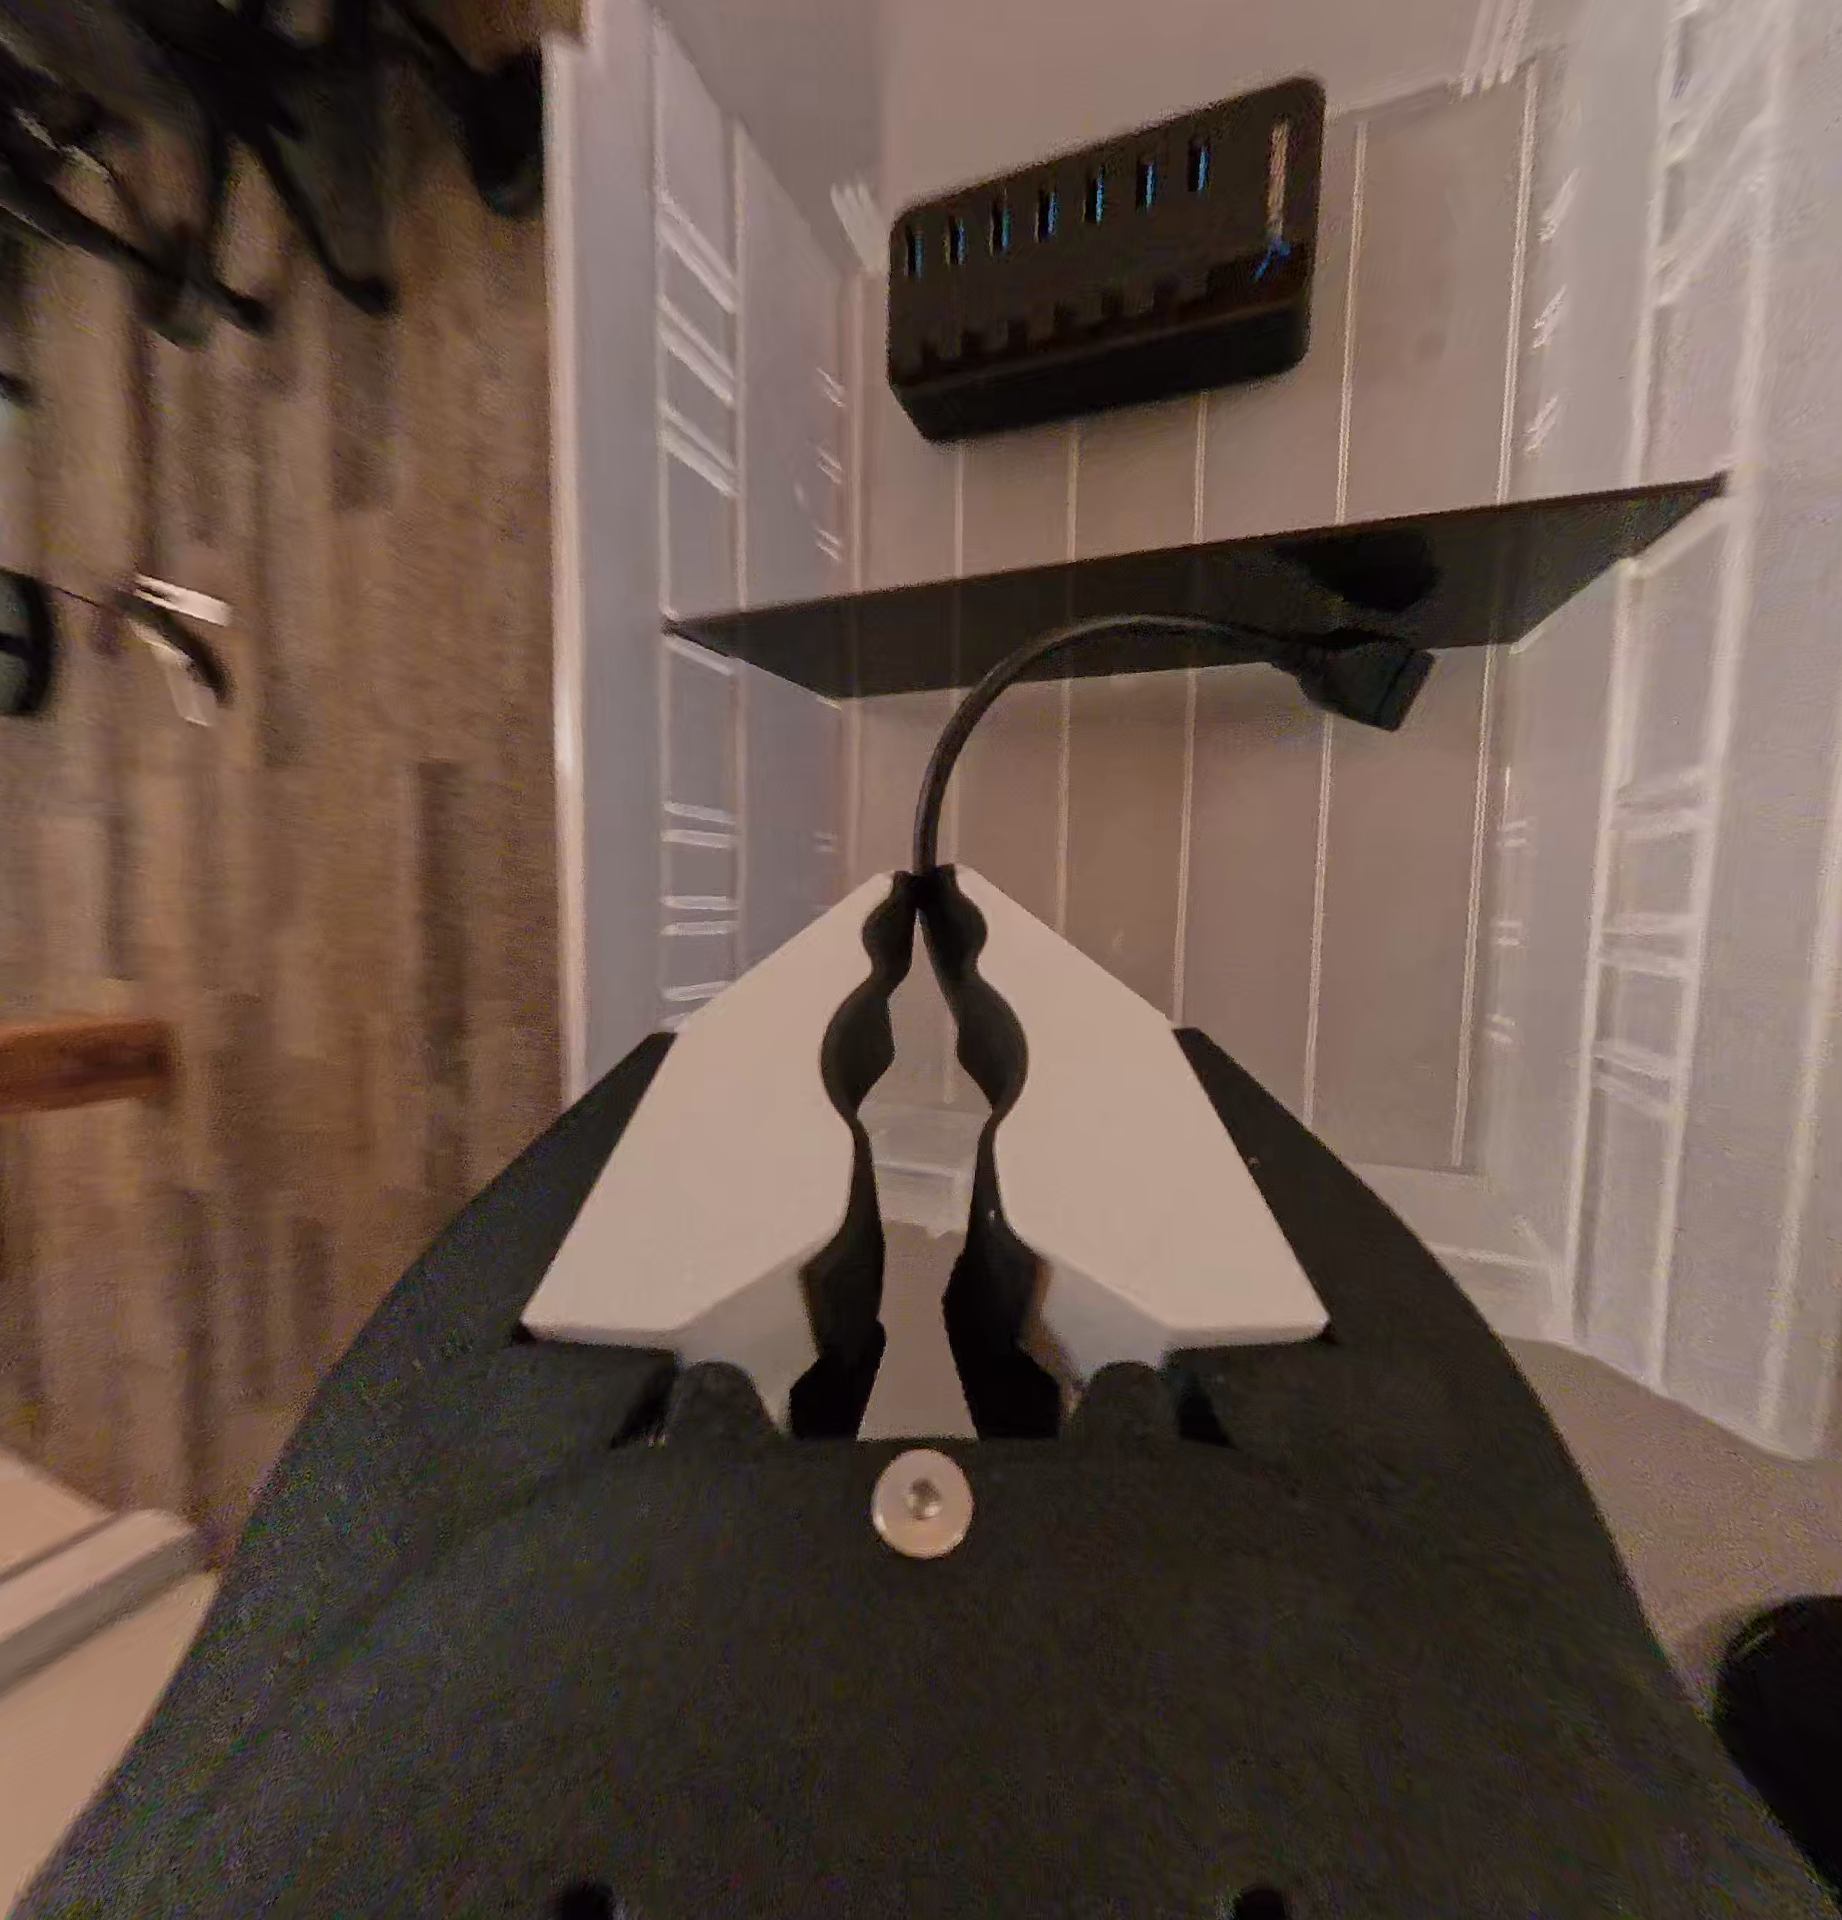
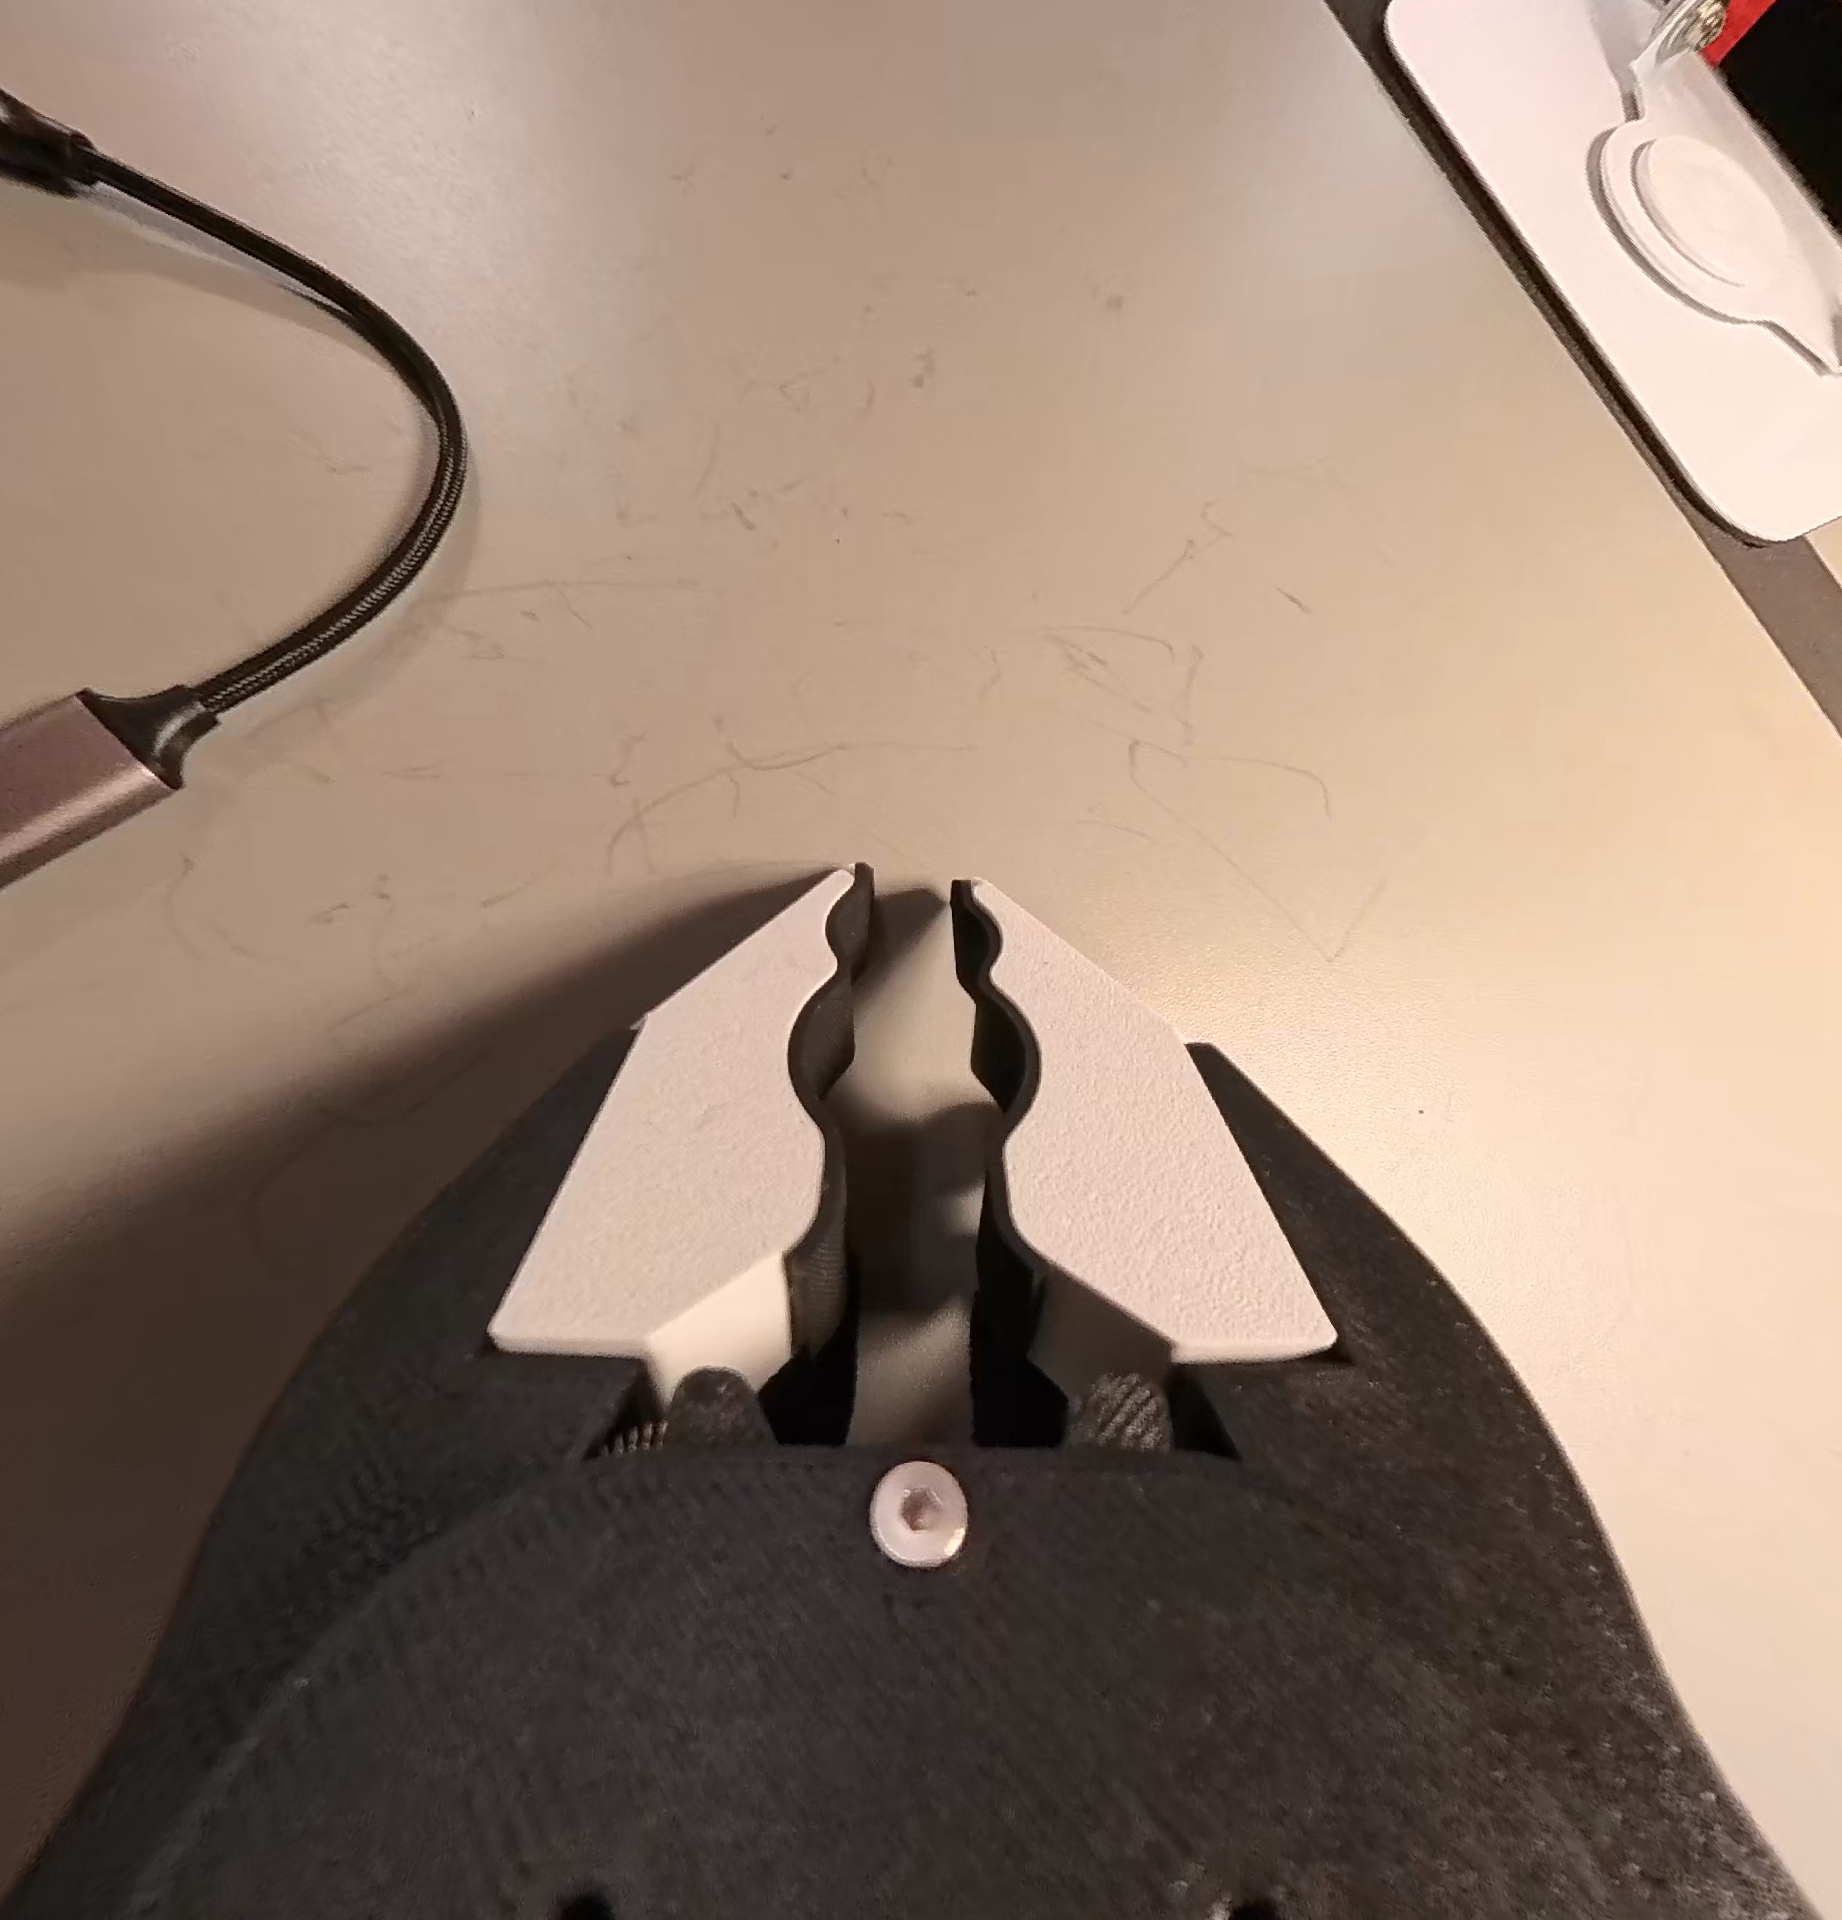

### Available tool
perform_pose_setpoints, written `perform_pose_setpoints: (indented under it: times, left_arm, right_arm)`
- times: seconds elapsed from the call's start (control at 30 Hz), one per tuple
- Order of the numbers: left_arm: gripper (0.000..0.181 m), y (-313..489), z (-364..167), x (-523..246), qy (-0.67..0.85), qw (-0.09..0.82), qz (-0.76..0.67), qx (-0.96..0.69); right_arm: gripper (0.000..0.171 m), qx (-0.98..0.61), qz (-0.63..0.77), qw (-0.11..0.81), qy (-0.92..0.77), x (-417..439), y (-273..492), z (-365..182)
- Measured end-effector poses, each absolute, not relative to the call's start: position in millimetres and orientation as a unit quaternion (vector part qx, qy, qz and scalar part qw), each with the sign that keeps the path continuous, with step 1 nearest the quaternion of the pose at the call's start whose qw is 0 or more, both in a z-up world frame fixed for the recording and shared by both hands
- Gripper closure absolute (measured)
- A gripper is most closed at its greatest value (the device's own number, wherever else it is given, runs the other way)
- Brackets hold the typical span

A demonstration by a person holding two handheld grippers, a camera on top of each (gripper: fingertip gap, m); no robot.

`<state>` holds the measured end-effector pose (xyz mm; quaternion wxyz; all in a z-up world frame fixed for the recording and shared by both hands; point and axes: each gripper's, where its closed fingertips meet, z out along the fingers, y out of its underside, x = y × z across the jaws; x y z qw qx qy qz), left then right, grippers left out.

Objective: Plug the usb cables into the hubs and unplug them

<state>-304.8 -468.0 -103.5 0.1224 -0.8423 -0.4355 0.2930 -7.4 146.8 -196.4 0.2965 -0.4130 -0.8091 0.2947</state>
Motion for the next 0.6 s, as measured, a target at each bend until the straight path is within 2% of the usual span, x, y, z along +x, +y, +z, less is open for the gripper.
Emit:
perform_pose_setpoints:
  times: [0.03,0.2,0.37,0.47,0.6]
  left_arm:
    - [0.175,-465.5,-90.3,-302.4,-0.419,0.113,0.321,-0.842]
    - [0.175,-437.7,-11.6,-286.3,-0.337,0.1,0.453,-0.819]
    - [0.175,-372.6,65.0,-255.6,-0.265,0.172,0.514,-0.798]
    - [0.175,-300.4,68.6,-224.4,-0.212,0.267,0.443,-0.829]
    - [0.175,-186.8,25.3,-161.8,-0.117,0.379,0.274,-0.876]
  right_arm:
    - [0.155,-0.413,0.295,0.297,-0.809,-7.4,146.7,-196.4]
    - [0.156,-0.413,0.295,0.296,-0.809,-7.4,146.8,-196.3]
    - [0.156,-0.413,0.295,0.297,-0.809,-7.4,146.7,-196.3]
    - [0.156,-0.412,0.295,0.296,-0.809,-7.3,146.5,-196.2]
    - [0.156,-0.412,0.295,0.297,-0.81,-7.2,146.5,-196.3]
